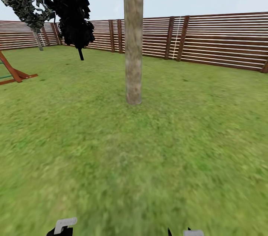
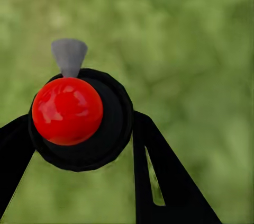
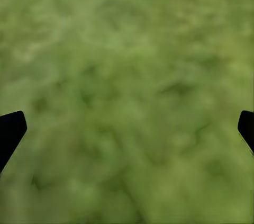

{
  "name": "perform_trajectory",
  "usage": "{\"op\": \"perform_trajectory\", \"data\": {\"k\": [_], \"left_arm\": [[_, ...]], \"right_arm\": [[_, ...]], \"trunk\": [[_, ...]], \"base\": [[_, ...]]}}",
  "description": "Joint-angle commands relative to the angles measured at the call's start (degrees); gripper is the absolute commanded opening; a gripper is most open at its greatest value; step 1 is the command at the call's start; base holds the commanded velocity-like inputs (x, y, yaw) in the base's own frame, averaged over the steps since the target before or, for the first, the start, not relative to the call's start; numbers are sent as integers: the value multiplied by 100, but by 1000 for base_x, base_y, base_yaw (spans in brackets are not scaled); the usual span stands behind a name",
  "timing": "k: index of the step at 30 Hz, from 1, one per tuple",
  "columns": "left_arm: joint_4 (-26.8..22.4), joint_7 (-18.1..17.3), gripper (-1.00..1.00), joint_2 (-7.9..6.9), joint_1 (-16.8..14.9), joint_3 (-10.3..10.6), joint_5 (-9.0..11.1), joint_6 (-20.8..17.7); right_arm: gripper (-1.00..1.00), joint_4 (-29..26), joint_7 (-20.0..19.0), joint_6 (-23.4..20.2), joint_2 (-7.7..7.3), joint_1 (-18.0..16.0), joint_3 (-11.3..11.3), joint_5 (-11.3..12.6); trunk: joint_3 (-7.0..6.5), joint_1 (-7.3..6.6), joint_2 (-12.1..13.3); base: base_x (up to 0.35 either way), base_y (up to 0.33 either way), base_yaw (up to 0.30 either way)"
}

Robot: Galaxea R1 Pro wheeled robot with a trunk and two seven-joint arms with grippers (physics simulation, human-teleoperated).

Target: In the garden, pick up the pesticide atomizer on the floor and spray pesticide onto both trees until each tree trunk is fully covered.

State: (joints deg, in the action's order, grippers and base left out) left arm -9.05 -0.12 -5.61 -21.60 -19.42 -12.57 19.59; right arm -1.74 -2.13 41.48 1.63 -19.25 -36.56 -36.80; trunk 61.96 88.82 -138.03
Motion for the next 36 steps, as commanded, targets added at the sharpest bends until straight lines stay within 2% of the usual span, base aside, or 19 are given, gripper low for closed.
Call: {"op": "perform_trajectory", "data": {"k": [1, 36], "left_arm": [[-1, -2, -100, -1, -1, -1, 0, 1], [-1, -4, -100, -1, -2, -1, 0, -5]], "right_arm": [[100, -7, 1, 1, 2, 0, -5, -5], [100, -71, 13, 10, -31, 0, -44, 6]], "trunk": [[0, 0, 0], [0, 0, 0]], "base": [[339, 0, 0], [339, 0, 0]]}}
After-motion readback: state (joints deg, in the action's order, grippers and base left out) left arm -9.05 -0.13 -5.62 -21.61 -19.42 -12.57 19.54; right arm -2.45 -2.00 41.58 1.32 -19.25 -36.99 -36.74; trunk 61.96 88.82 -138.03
